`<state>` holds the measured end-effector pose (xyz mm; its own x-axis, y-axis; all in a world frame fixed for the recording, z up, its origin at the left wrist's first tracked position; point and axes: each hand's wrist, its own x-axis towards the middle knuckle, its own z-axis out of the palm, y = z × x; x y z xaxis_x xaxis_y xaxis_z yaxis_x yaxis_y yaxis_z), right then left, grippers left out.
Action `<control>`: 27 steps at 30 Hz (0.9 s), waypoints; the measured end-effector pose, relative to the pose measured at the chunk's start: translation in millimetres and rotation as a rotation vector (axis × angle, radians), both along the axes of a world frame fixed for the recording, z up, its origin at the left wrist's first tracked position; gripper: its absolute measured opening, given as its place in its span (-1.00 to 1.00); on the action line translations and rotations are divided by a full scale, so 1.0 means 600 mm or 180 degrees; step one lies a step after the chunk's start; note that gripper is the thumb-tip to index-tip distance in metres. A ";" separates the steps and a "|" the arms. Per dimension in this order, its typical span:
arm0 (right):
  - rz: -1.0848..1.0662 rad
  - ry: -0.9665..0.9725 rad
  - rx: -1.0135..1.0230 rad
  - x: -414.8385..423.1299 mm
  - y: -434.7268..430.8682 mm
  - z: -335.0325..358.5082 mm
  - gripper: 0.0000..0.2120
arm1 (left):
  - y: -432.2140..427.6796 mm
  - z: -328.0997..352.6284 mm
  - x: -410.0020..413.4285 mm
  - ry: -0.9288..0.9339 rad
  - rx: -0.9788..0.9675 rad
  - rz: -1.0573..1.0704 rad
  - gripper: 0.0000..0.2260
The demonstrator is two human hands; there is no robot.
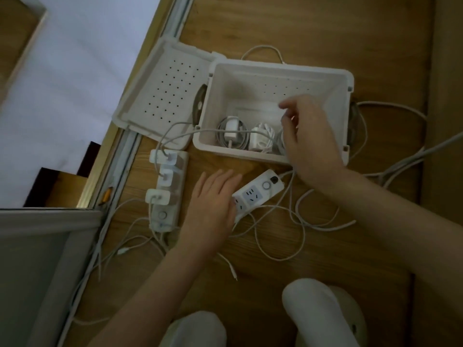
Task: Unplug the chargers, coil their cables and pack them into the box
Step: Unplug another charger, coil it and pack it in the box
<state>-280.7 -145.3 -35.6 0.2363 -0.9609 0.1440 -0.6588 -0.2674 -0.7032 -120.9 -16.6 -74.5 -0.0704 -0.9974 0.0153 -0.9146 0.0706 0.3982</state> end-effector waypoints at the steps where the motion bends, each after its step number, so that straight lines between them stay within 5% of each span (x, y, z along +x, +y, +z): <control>1: 0.0276 -0.0139 -0.0220 0.009 0.019 0.007 -0.82 | 0.024 0.008 0.014 0.0130 -0.0137 0.0204 -0.66; 5: 0.1591 0.0261 -0.0391 0.036 0.075 -0.022 -0.85 | 0.080 0.016 0.086 0.0704 -0.0469 0.1655 -0.78; 9: 0.2453 0.1294 0.0675 0.066 0.103 -0.072 -0.51 | 0.085 -0.014 0.150 0.1449 0.0197 0.2824 -0.57; 15: 0.2948 0.1429 0.0730 0.161 0.114 -0.070 -0.29 | 0.098 -0.088 0.194 0.2303 0.1035 0.2668 -0.60; 20: 0.3519 0.1790 0.0112 0.256 0.114 -0.052 -0.25 | 0.112 -0.105 0.209 0.2305 0.1019 0.2173 -0.61; 27: 0.3928 0.3071 0.0351 0.370 0.097 -0.073 -0.57 | 0.131 -0.130 0.219 0.1706 0.1190 0.1696 -0.36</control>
